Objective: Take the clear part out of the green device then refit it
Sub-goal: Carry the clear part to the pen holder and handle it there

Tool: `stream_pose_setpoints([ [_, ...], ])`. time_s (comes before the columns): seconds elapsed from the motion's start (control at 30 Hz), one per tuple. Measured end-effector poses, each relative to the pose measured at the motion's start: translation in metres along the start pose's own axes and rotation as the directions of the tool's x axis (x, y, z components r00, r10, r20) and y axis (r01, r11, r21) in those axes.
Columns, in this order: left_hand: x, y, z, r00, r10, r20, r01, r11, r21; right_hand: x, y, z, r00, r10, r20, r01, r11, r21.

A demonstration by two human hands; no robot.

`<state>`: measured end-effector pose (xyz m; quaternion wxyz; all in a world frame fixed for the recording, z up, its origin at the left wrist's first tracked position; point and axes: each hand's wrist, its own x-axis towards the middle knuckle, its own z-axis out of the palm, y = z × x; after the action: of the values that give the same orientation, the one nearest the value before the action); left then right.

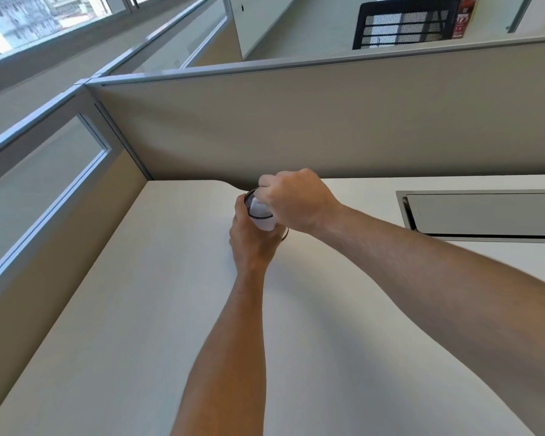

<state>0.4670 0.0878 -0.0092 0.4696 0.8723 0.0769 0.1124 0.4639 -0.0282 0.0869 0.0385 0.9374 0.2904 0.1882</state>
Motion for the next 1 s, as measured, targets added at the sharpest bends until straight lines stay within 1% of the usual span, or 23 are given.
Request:
stream_pose_setpoints([
  [0.1, 0.000, 0.000, 0.000, 1.000, 0.006, -0.001, -0.006, 1.000, -0.005, -0.004, 0.002, 0.000, 1.000, 0.020, 0.002, -0.020, 0.999, -0.039],
  [0.2, 0.000, 0.001, 0.000, 1.000, 0.010, -0.007, -0.010, 1.000, -0.012, -0.005, 0.005, 0.000, 1.000, 0.020, -0.016, -0.020, 1.000, -0.023],
  [0.4, 0.000, 0.001, 0.000, 1.000, 0.011, -0.008, -0.011, 1.000, -0.021, -0.010, 0.005, -0.005, 0.992, 0.023, -0.123, -0.024, 1.000, -0.009],
  [0.5, 0.000, 0.001, 0.000, 1.000, 0.015, -0.015, -0.015, 1.000, -0.022, -0.013, 0.005, -0.004, 0.998, 0.005, -0.059, -0.007, 0.999, -0.048],
  [0.63, 0.000, 0.001, 0.000, 1.000, 0.015, -0.016, -0.015, 1.000, -0.027, -0.017, 0.005, -0.006, 0.995, 0.027, -0.091, -0.029, 0.999, -0.021],
  [0.77, 0.000, 0.000, 0.001, 0.999, 0.026, -0.020, -0.027, 0.999, -0.039, -0.024, 0.006, -0.008, 0.991, 0.025, -0.132, -0.029, 0.999, -0.033],
  [0.87, 0.000, -0.002, 0.001, 0.999, 0.038, -0.022, -0.039, 0.998, -0.048, -0.029, 0.007, -0.009, 0.993, 0.020, -0.119, -0.023, 1.000, -0.018],
  [0.97, 0.000, -0.002, 0.001, 0.999, 0.043, -0.020, -0.044, 0.997, -0.057, -0.034, 0.009, -0.010, 0.998, 0.024, -0.064, -0.023, 1.000, 0.010],
  [1.0, 0.001, -0.002, 0.001, 0.999, 0.041, -0.018, -0.042, 0.997, -0.059, -0.036, 0.010, -0.011, 0.997, 0.016, -0.070, -0.016, 1.000, 0.002],
])
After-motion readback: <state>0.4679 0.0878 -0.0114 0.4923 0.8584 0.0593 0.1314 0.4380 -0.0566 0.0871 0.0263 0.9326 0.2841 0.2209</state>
